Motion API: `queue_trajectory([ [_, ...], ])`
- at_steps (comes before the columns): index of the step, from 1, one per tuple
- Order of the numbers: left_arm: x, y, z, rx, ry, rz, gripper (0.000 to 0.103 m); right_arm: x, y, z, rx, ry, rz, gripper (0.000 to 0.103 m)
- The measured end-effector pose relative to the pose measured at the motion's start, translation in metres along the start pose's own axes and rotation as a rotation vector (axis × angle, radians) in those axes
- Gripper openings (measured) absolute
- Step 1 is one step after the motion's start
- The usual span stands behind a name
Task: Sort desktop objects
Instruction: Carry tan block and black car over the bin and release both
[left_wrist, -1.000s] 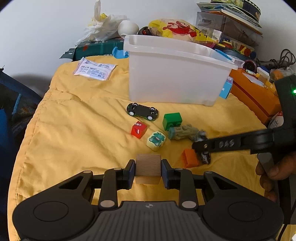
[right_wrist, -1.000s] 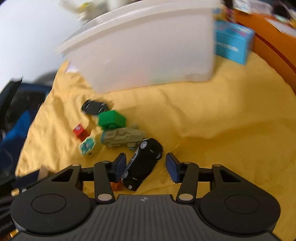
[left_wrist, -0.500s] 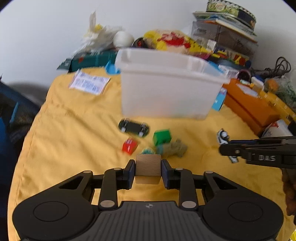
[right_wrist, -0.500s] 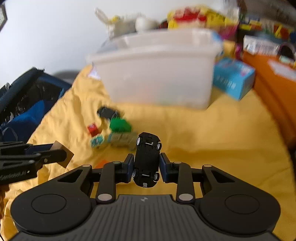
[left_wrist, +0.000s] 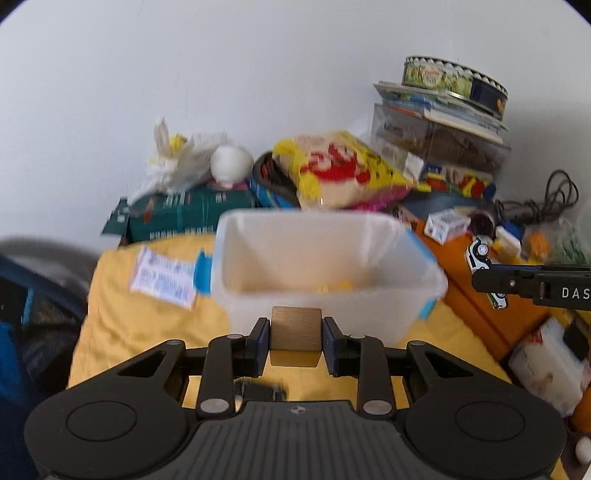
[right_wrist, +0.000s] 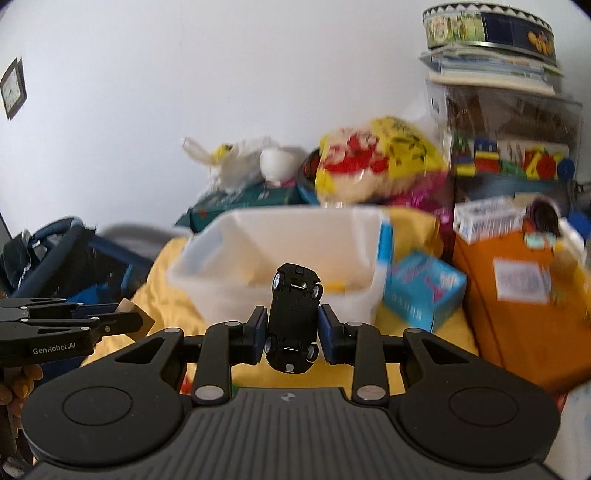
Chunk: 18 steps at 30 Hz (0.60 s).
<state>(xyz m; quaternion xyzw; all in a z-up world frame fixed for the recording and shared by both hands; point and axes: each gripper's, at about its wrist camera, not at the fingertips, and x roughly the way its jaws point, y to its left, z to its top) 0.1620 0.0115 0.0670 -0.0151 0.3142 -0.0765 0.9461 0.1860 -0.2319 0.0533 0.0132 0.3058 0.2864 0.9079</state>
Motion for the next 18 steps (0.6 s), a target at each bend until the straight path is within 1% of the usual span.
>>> queue_trajectory([
  [4, 0.01, -0.001, 0.034, 0.027, -0.015, 0.006, 0.033, 0.008, -0.005, 0.032, -0.01, -0.012, -0.003, 0.033],
  [8, 0.023, 0.002, 0.057, 0.018, -0.007, 0.013, 0.033, 0.019, -0.01, 0.058, -0.017, -0.007, -0.006, 0.033],
  [11, 0.035, 0.003, 0.07, 0.011, 0.014, 0.011, 0.033, 0.027, -0.011, 0.07, -0.034, 0.002, -0.014, 0.033],
  [14, 0.047, 0.0, 0.08, 0.033, 0.027, 0.015, 0.033, 0.04, -0.011, 0.08, -0.068, 0.031, -0.024, 0.033],
  [18, 0.059, -0.004, 0.094, 0.047, 0.035, 0.018, 0.034, 0.058, -0.014, 0.088, -0.064, 0.072, -0.034, 0.033],
])
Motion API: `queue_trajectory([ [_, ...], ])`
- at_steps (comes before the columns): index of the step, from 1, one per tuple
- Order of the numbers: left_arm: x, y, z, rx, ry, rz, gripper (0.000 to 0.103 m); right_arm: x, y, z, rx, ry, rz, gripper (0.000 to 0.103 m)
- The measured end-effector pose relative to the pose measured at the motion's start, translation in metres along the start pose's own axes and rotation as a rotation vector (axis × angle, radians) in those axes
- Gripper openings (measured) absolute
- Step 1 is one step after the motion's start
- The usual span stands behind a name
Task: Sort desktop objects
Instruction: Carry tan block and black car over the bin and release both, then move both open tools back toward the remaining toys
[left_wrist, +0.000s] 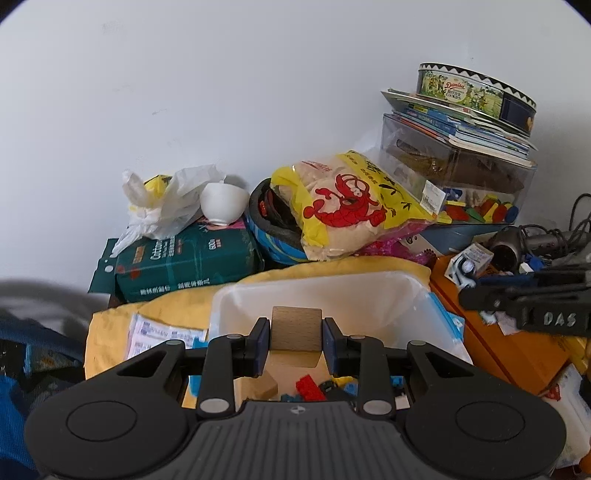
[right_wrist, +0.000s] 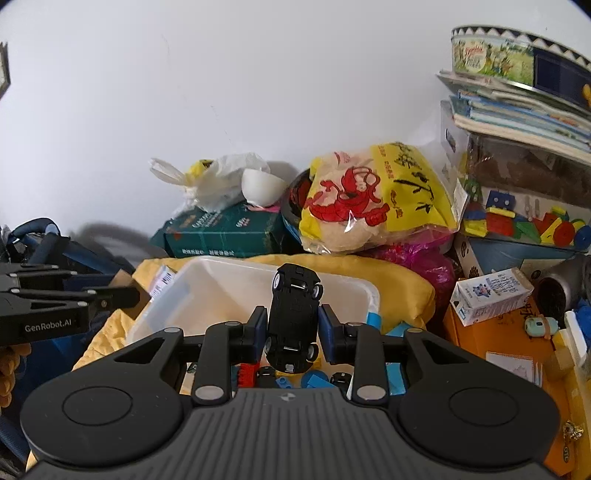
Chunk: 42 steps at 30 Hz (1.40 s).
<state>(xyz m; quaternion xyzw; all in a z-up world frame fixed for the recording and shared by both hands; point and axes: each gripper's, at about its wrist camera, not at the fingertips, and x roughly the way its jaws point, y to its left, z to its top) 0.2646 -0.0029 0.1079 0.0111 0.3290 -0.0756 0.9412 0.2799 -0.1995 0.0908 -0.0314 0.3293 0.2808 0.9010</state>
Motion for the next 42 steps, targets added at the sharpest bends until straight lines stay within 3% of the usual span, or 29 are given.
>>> queue_trajectory([
  [1, 0.003, -0.001, 0.004, 0.004, 0.004, 0.006, 0.036, 0.004, -0.001, 0.002, 0.004, 0.008, -0.001, 0.034],
  [2, 0.005, -0.002, 0.007, 0.007, 0.004, 0.012, 0.048, 0.009, 0.0, 0.004, 0.003, 0.017, -0.005, 0.035],
  [3, 0.007, -0.002, 0.009, 0.008, 0.0, 0.03, 0.055, 0.014, 0.0, 0.007, 0.001, 0.026, -0.018, 0.043],
  [4, 0.007, -0.002, 0.01, 0.006, -0.009, 0.056, 0.065, 0.017, 0.001, 0.008, -0.001, 0.026, -0.033, 0.057],
  [5, 0.007, 0.0, 0.01, 0.001, -0.013, 0.073, 0.066, 0.019, 0.001, 0.009, -0.008, 0.016, -0.052, 0.062],
  [9, 0.005, 0.007, -0.01, 0.01, 0.003, 0.063, 0.066, 0.02, 0.006, 0.005, -0.047, 0.011, -0.056, 0.062],
  [15, -0.005, 0.014, -0.083, 0.049, 0.025, 0.053, 0.066, 0.007, 0.021, -0.039, -0.07, 0.022, 0.004, 0.062],
  [21, -0.003, 0.006, -0.175, 0.088, 0.122, 0.016, 0.061, 0.004, 0.047, -0.126, -0.101, 0.13, 0.056, 0.062],
  [25, 0.012, -0.003, -0.213, 0.141, 0.192, 0.001, 0.053, 0.0, 0.056, -0.177, -0.085, 0.211, 0.066, 0.062],
  [27, 0.022, -0.006, -0.22, 0.133, 0.206, 0.0, 0.05, -0.003, 0.058, -0.195, -0.063, 0.246, 0.068, 0.062],
  [31, 0.039, -0.008, -0.224, 0.116, 0.22, -0.025, 0.032, -0.008, 0.061, -0.212, -0.064, 0.282, 0.069, 0.062],
  [38, 0.026, -0.004, -0.228, 0.104, 0.174, -0.044, 0.032, -0.007, 0.079, -0.216, -0.092, 0.289, 0.094, 0.062],
  [42, 0.002, 0.016, -0.231, 0.032, 0.159, -0.024, 0.032, 0.008, 0.101, -0.219, -0.125, 0.282, 0.129, 0.062],
])
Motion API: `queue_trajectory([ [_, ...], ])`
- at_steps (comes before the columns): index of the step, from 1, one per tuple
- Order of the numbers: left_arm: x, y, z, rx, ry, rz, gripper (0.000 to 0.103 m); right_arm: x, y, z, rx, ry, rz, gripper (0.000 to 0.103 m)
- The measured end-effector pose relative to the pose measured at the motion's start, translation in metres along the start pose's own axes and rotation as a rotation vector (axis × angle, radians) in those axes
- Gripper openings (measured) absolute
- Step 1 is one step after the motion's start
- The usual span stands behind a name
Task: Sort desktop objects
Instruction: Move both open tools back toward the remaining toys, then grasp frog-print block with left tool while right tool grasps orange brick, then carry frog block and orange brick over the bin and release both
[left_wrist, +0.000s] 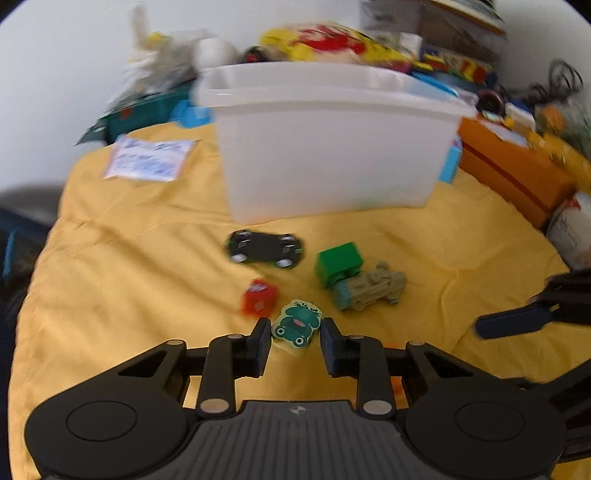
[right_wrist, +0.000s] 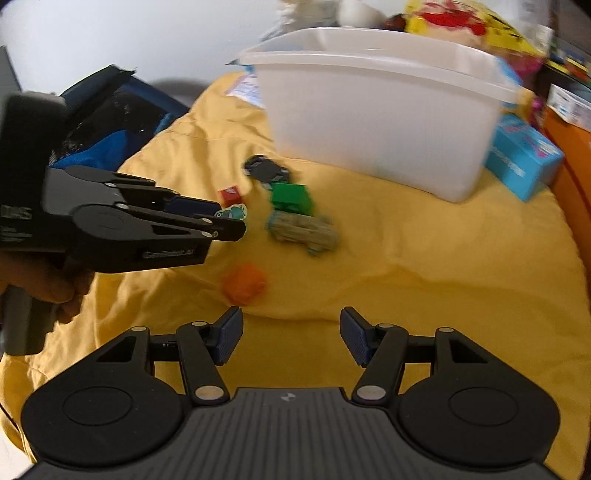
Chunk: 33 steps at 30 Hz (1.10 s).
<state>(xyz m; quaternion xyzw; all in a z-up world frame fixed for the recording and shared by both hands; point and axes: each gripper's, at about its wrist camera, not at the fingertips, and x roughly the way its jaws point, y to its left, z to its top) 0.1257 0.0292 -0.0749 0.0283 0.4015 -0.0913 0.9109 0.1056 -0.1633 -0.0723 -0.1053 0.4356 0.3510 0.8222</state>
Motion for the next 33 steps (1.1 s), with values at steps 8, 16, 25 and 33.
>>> queue_trajectory([
  [8, -0.02, 0.032, -0.022, -0.097, 0.021, 0.038, 0.032, 0.045, 0.028, 0.008, -0.087, -0.006, 0.02, 0.055],
  [16, -0.033, 0.029, -0.019, -0.112, -0.018, 0.013, 0.032, 0.026, 0.01, 0.011, -0.023, -0.034, 0.053, 0.038],
  [25, -0.046, 0.003, 0.038, -0.069, -0.1, -0.023, 0.032, -0.048, -0.032, 0.037, 0.039, -0.212, 0.008, 0.038],
  [33, -0.063, -0.009, 0.115, -0.065, -0.2, -0.032, 0.032, -0.098, -0.081, 0.09, 0.097, -0.348, -0.065, 0.038],
])
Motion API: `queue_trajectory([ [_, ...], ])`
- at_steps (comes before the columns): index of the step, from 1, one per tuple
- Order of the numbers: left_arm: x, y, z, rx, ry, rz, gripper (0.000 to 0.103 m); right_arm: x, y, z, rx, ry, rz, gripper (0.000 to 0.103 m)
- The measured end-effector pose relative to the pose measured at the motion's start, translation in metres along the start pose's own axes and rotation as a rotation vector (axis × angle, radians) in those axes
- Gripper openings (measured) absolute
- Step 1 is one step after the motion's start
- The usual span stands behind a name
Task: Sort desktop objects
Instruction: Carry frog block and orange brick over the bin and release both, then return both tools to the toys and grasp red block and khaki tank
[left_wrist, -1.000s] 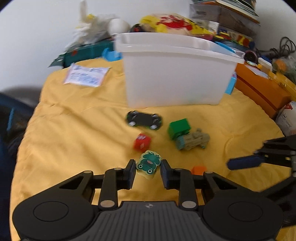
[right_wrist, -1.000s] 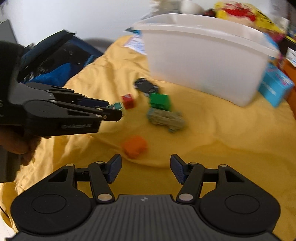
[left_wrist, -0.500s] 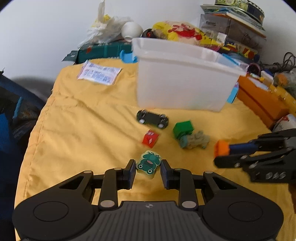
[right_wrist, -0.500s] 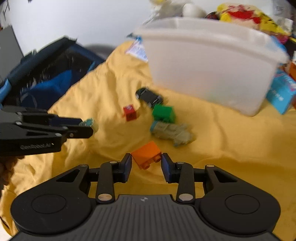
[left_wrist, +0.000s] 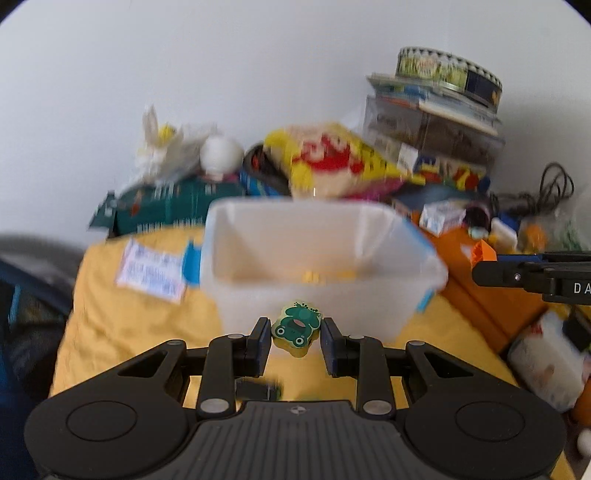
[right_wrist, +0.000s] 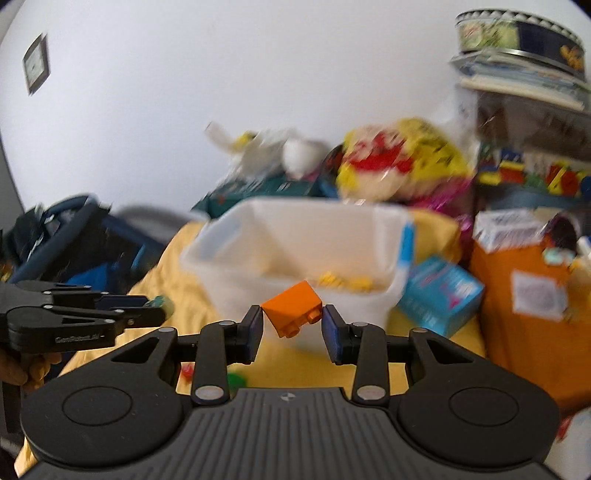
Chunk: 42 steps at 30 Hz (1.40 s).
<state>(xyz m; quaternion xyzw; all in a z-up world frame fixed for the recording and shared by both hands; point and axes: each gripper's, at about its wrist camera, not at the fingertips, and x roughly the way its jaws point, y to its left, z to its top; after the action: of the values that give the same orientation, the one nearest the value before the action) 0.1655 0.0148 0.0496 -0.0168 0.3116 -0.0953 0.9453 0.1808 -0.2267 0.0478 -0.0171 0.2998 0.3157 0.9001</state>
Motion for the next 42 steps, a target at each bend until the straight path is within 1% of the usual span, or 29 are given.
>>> queue_trajectory([
  [7, 0.001, -0.01, 0.064, 0.02, -0.045, -0.005, 0.032, 0.002, -0.021, 0.051, 0.032, -0.043, -0.032, 0.038],
  [10, 0.005, -0.014, 0.084, 0.028, -0.043, -0.02, 0.032, 0.005, -0.028, 0.068, 0.036, -0.042, -0.041, 0.038],
  [14, 0.011, -0.018, 0.102, 0.048, -0.04, -0.024, 0.032, 0.014, -0.031, 0.084, 0.018, -0.034, -0.047, 0.038],
  [22, 0.044, -0.013, 0.119, -0.002, 0.043, -0.024, 0.033, 0.045, -0.039, 0.1, 0.021, 0.045, -0.061, 0.039],
  [23, 0.047, -0.013, 0.122, -0.005, 0.046, -0.015, 0.035, 0.049, -0.04, 0.101, 0.03, 0.053, -0.063, 0.039],
  [24, 0.05, -0.012, 0.124, -0.009, 0.045, -0.005, 0.039, 0.055, -0.042, 0.103, 0.041, 0.064, -0.063, 0.041],
  [25, 0.052, -0.011, 0.126, -0.012, 0.044, 0.007, 0.052, 0.059, -0.043, 0.106, 0.049, 0.069, -0.066, 0.043],
  [26, 0.053, -0.01, 0.127, -0.016, 0.039, 0.02, 0.057, 0.062, -0.043, 0.107, 0.053, 0.059, -0.078, 0.05],
  [27, 0.052, -0.008, 0.126, -0.024, 0.033, 0.034, 0.058, 0.063, -0.042, 0.109, 0.05, 0.044, -0.096, 0.066],
  [28, 0.053, -0.006, 0.125, -0.029, 0.032, 0.033, 0.058, 0.064, -0.041, 0.11, 0.043, 0.033, -0.105, 0.069],
  [30, 0.053, -0.001, 0.12, -0.032, 0.044, 0.022, 0.058, 0.067, -0.04, 0.108, 0.032, 0.033, -0.103, 0.069],
  [32, 0.053, 0.003, 0.113, -0.022, 0.052, 0.03, 0.058, 0.068, -0.04, 0.104, 0.03, 0.037, -0.09, 0.069],
  [35, 0.049, 0.009, 0.093, -0.01, 0.062, 0.039, 0.058, 0.068, -0.04, 0.092, 0.037, 0.049, -0.078, 0.069],
  [39, 0.044, 0.02, 0.052, -0.017, 0.093, 0.051, 0.058, 0.065, -0.035, 0.064, 0.039, 0.083, -0.047, 0.069],
  [42, 0.041, 0.027, 0.015, -0.016, 0.125, 0.06, 0.058, 0.065, -0.018, 0.033, -0.013, 0.118, -0.026, 0.069],
])
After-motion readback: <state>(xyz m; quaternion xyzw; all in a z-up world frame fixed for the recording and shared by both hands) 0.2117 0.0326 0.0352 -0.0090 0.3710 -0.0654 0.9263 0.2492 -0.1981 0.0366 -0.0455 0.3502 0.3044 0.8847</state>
